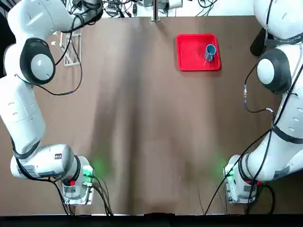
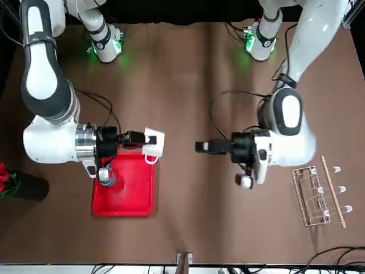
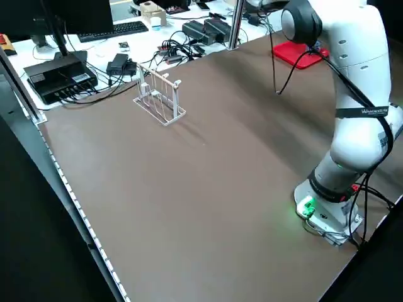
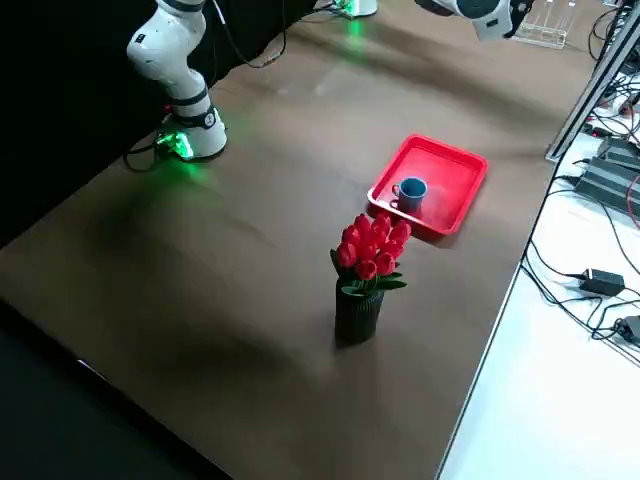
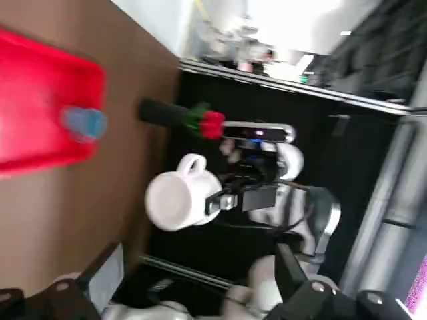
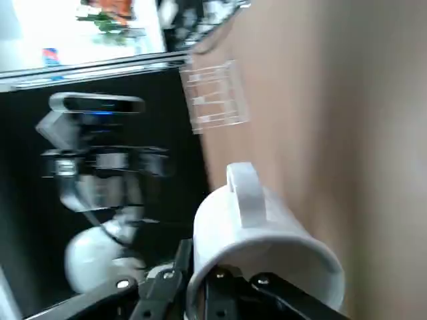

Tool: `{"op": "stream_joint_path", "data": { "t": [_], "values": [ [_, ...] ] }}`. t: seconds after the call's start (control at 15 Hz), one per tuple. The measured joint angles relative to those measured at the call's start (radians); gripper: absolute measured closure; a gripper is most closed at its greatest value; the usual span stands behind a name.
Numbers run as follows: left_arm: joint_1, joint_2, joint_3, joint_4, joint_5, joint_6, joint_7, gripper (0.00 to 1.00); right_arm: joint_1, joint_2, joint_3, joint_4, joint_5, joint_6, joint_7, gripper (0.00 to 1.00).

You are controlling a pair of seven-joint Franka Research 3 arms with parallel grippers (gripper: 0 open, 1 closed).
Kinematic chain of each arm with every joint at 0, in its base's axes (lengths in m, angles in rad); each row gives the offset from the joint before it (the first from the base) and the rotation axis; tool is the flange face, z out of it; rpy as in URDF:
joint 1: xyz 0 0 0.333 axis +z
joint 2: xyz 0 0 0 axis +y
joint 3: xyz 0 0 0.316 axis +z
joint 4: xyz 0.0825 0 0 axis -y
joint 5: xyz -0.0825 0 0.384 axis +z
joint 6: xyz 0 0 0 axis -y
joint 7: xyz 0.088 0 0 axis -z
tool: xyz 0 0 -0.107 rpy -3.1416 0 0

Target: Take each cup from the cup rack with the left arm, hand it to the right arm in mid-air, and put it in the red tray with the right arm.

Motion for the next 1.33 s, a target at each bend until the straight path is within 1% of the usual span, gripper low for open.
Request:
{"op": "stream_joint_path", "data": {
  "t": [0.13,0.27,0.33,0.4,0.6,0.73,0.8,0.87,1.0,1.13,1.27,1.33],
  "values": [
    [0.031,-0.018,-0.001,0.000,0.185,-0.012,-0.050,0.00,-0.013,0.014,0.000,-0.010,-0.149,0.000,0.001,0.90],
    [0.050,-0.042,-0.001,0.000,0.404,-0.035,-0.112,0.00,-0.020,0.041,-0.001,-0.023,-0.322,0.000,0.008,0.90],
    [0.061,-0.071,-0.001,0.000,0.635,-0.063,-0.160,0.00,-0.024,0.083,-0.002,-0.034,-0.452,0.010,0.011,0.90],
    [0.069,-0.088,-0.002,0.000,0.744,-0.095,-0.174,0.00,-0.028,0.104,-0.004,-0.034,-0.512,0.017,0.011,0.91],
    [0.113,-0.151,-0.002,0.001,1.016,-0.201,-0.173,0.00,-0.040,0.139,-0.014,-0.034,-0.697,0.034,0.020,0.91],
    [0.149,-0.201,-0.001,0.001,1.157,-0.274,-0.143,0.00,-0.038,0.156,-0.014,-0.035,-0.805,0.092,0.025,0.91],
    [0.168,-0.226,-0.001,0.001,1.197,-0.307,-0.120,0.00,-0.034,0.171,-0.014,-0.037,-0.848,0.127,0.029,0.91],
    [0.187,-0.248,-0.001,0.001,1.215,-0.334,-0.094,0.00,-0.028,0.192,-0.014,-0.039,-0.876,0.154,0.030,0.91],
    [0.230,-0.291,-0.001,0.001,1.224,-0.373,-0.055,0.00,-0.012,0.237,-0.013,-0.039,-0.913,0.188,0.030,0.91],
    [0.262,-0.326,0.000,0.001,1.225,-0.396,-0.041,0.00,0.002,0.267,-0.013,-0.039,-0.930,0.204,0.031,0.91],
    [0.269,-0.344,0.002,0.000,1.227,-0.418,-0.040,0.00,0.008,0.277,-0.013,-0.038,-0.937,0.205,0.033,0.91],
    [0.270,-0.347,0.003,0.000,1.230,-0.427,-0.041,0.00,0.008,0.279,-0.013,-0.038,-0.937,0.206,0.034,0.89]
  ]
}}
